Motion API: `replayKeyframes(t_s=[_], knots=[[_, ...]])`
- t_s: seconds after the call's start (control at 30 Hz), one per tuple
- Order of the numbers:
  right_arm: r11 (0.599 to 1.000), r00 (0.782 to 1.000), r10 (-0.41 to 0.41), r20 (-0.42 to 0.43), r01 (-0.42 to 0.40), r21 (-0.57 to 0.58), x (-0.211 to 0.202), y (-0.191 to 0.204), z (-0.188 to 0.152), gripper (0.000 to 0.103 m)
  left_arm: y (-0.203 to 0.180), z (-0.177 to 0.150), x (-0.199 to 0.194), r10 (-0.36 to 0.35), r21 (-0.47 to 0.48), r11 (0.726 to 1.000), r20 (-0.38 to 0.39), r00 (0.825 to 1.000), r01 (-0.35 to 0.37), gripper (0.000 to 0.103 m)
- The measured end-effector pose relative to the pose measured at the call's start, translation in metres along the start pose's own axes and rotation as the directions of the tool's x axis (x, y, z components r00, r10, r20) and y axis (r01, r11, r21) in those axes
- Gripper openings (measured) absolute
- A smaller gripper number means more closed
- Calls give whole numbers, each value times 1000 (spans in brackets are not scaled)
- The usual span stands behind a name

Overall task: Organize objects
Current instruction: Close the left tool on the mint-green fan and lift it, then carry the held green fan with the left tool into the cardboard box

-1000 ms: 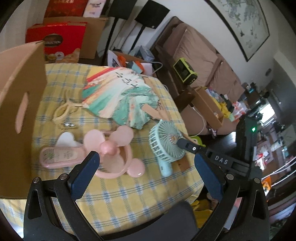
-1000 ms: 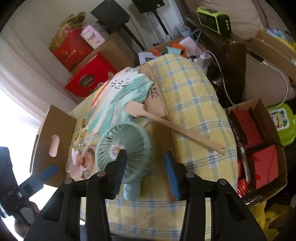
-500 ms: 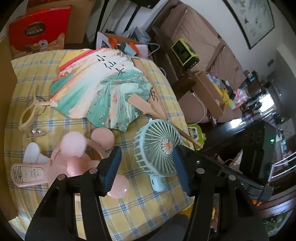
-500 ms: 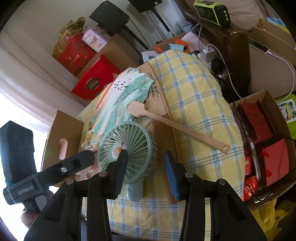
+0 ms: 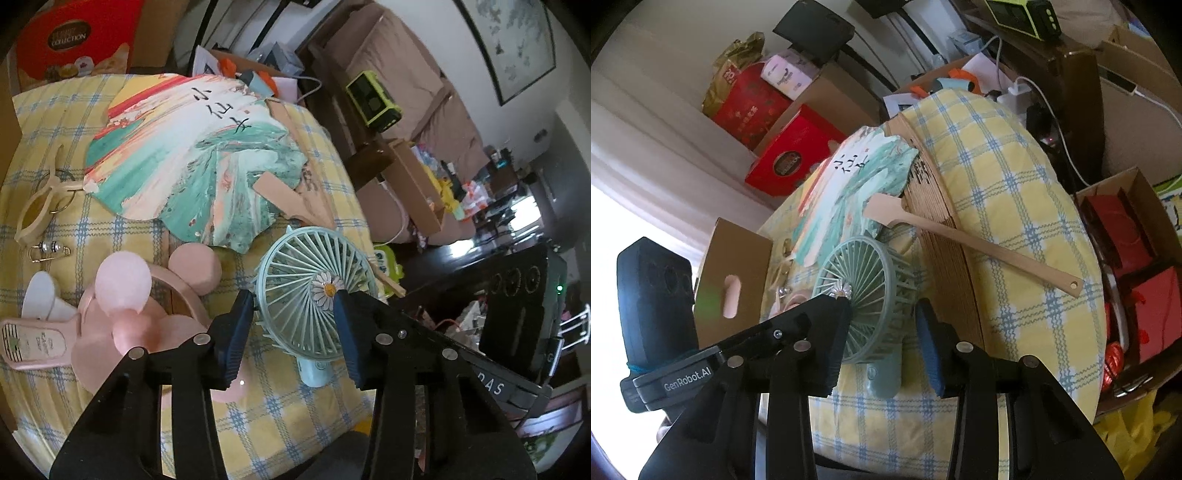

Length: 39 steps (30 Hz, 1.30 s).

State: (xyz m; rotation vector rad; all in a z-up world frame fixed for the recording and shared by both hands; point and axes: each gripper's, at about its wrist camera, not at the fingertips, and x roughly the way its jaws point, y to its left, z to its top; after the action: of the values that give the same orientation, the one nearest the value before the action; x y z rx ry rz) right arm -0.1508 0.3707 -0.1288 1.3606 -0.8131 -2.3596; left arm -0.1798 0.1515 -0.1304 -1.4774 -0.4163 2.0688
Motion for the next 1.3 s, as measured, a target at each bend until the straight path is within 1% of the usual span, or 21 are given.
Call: replayKeyframes(t_s=[0.07,0.13,0.3,0.47,0.53,0.63,0.8,0.9,1.0,1.17,1.3], knots=[[1000,1000,1,13,-1,-8,-7,4,0,38,-3,-2,-8,-18,3,1000,9,1000,18,41],[1000,1000,3,27,-2,-23,-16,11,2,38,-11,-3,-20,-20,15,1000,24,999,20,41],[997,998,19,66,-14,-75,-41,40,5,38,-23,-5,-63,-49,28,999,105,993,46,41],[990,994,70,82,-59,-130,-61,80,8,38,-18,-6,-121,-83,17,997,204,975,81,41],[984,992,98,78,-85,-159,-64,100,8,38,-13,-7,-146,-82,15,997,246,966,81,41],[971,988,145,58,-131,-199,-63,132,7,38,-2,-10,-183,-60,5,998,300,952,62,41],[948,981,190,24,-177,-265,-46,185,0,38,25,-15,-232,-11,-37,999,380,925,27,41],[936,978,210,5,-200,-290,-31,210,-5,38,52,-17,-250,5,-80,996,407,913,31,41],[927,974,226,-27,-223,-302,-9,231,-10,38,76,-19,-263,36,-118,993,428,903,17,41],[913,968,238,-83,-252,-321,25,261,-18,38,115,-21,-276,74,-175,985,446,892,5,41],[907,965,234,-115,-259,-332,53,282,-24,38,147,-20,-284,106,-220,975,454,885,-4,41]])
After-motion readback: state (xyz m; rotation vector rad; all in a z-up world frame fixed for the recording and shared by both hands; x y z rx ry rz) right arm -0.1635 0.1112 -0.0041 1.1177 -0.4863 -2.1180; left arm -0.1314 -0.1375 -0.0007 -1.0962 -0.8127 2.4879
